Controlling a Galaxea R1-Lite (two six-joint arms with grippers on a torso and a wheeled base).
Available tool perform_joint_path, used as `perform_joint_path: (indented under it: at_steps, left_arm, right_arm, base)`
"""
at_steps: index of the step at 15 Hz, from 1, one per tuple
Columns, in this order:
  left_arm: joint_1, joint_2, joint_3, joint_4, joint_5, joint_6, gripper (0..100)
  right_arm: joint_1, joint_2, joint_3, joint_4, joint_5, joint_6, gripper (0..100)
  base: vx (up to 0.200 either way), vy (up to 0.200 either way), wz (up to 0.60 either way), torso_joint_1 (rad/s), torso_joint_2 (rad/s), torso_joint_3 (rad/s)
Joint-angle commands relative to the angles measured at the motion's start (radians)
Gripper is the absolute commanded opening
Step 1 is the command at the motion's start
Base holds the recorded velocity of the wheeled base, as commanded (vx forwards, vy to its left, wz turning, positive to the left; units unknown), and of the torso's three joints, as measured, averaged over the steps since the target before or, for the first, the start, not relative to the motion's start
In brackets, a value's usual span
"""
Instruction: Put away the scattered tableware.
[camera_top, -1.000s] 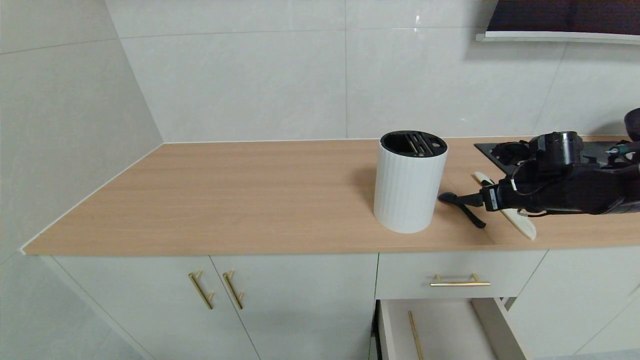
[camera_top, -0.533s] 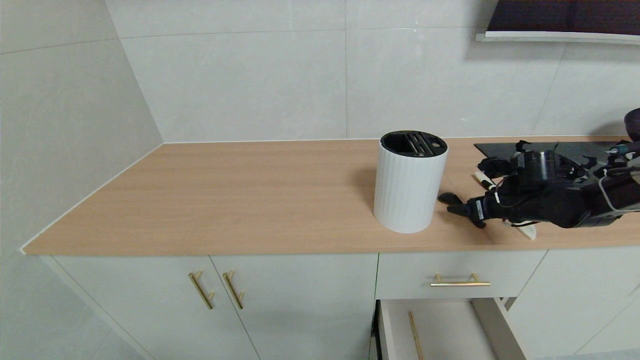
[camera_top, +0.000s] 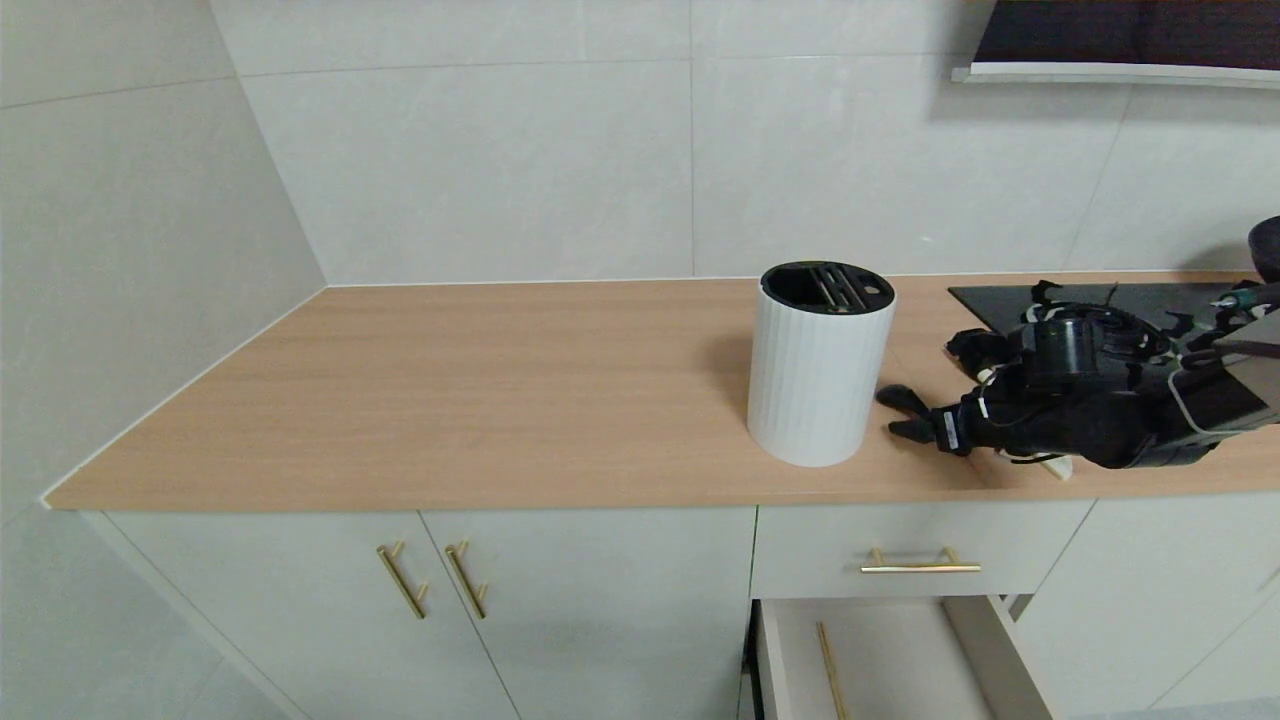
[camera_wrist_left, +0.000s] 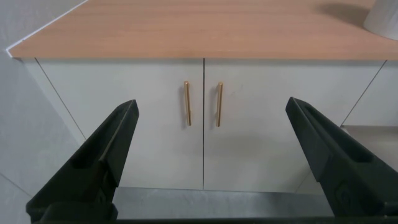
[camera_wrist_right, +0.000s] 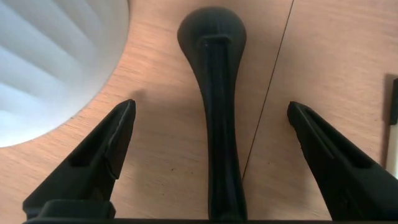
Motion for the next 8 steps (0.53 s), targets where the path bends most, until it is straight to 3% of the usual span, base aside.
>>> perform_joint_path:
  at_steps: [1,2,8]
  left_arm:
    - [0.000,0.000,0.000,0.000,0.000,0.000,100]
    - [0.000,0.000,0.000,0.000,0.000,0.000,100]
    - [0.000,0.000,0.000,0.000,0.000,0.000,100]
  right_arm:
    - [-0.003,0.017,-0.011,-0.001,-0.001,-0.001,100]
    - [-0.004,0.020,-0.014,-0.001,-0.001,-0.001,0]
    - [-0.003,0.031,-0.018,-0.001,-0.007,-0.001,0]
  base:
    - [0.000,0.000,0.00,0.000,0.00,0.000]
    - [0.000,0.000,0.00,0.000,0.00,0.000]
    - [0.000,0.000,0.00,0.000,0.00,0.000]
